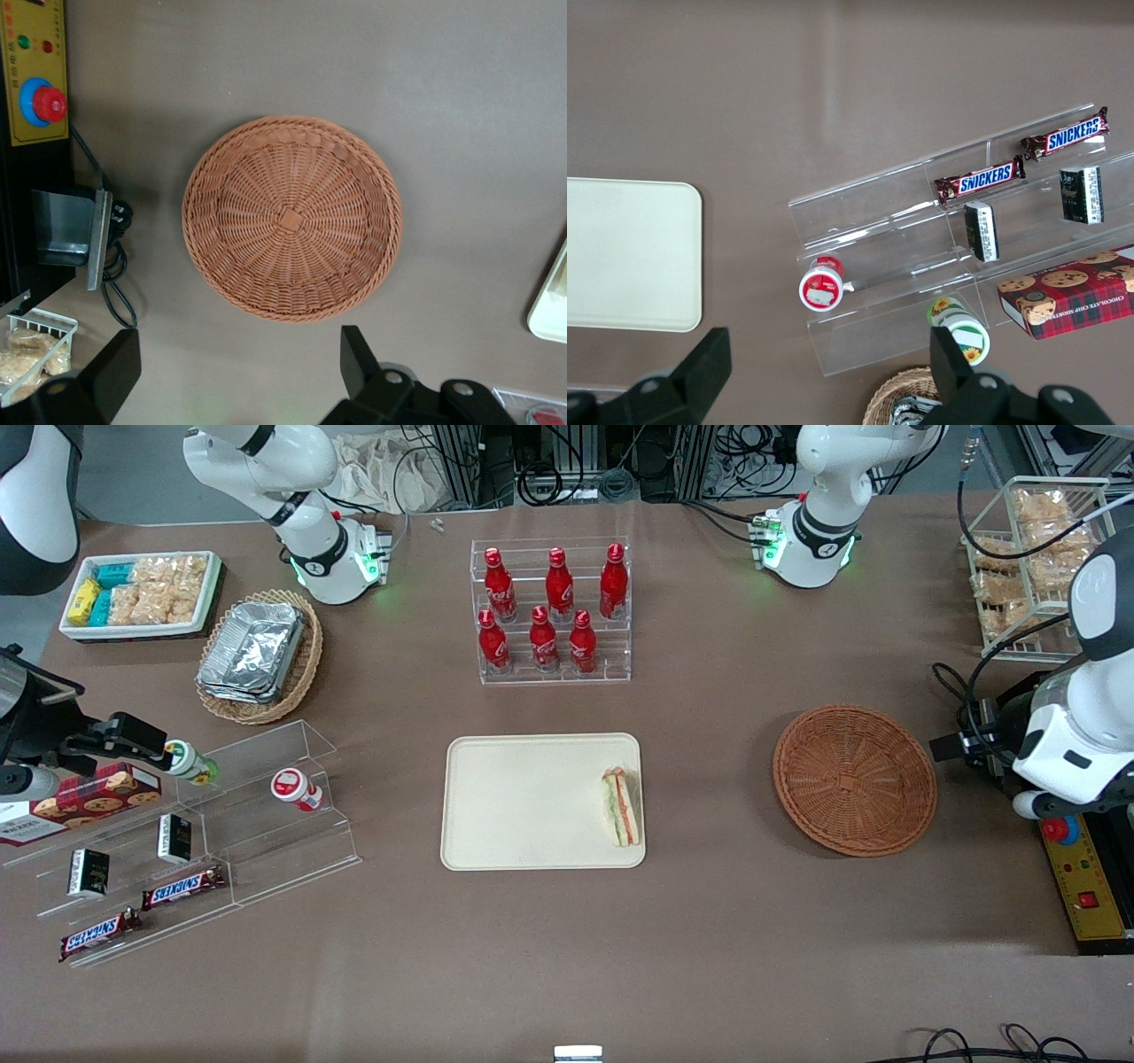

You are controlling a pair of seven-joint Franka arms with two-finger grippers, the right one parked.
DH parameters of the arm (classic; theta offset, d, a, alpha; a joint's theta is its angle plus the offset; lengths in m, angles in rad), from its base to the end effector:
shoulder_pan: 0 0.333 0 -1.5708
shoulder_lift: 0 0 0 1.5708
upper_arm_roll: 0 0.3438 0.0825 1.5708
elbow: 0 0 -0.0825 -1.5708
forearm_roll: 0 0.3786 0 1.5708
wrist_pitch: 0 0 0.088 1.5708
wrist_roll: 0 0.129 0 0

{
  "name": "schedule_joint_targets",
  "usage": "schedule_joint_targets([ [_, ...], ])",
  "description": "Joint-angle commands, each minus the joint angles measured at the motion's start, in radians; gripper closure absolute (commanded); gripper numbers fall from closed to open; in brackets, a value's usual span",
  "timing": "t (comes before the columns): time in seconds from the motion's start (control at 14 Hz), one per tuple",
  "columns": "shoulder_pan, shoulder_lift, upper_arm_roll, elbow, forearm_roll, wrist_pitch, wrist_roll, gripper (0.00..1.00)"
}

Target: Place sandwich from basket to tray

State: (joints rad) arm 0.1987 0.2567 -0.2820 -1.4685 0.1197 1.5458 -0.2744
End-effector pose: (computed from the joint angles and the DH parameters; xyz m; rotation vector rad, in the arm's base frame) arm 0.6162 -0.0162 0.5306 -3.0411 -0.2847 0.2418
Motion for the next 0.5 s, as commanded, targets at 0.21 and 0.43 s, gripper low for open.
schedule_joint_targets([
  [0.21, -0.168, -0.010, 0.216, 0.004, -0.100, 0.023, 0.073, 0.00],
  [0.43, -0.165, -0.008, 0.221, 0.004, -0.115, 0.027, 0.103, 0.00],
])
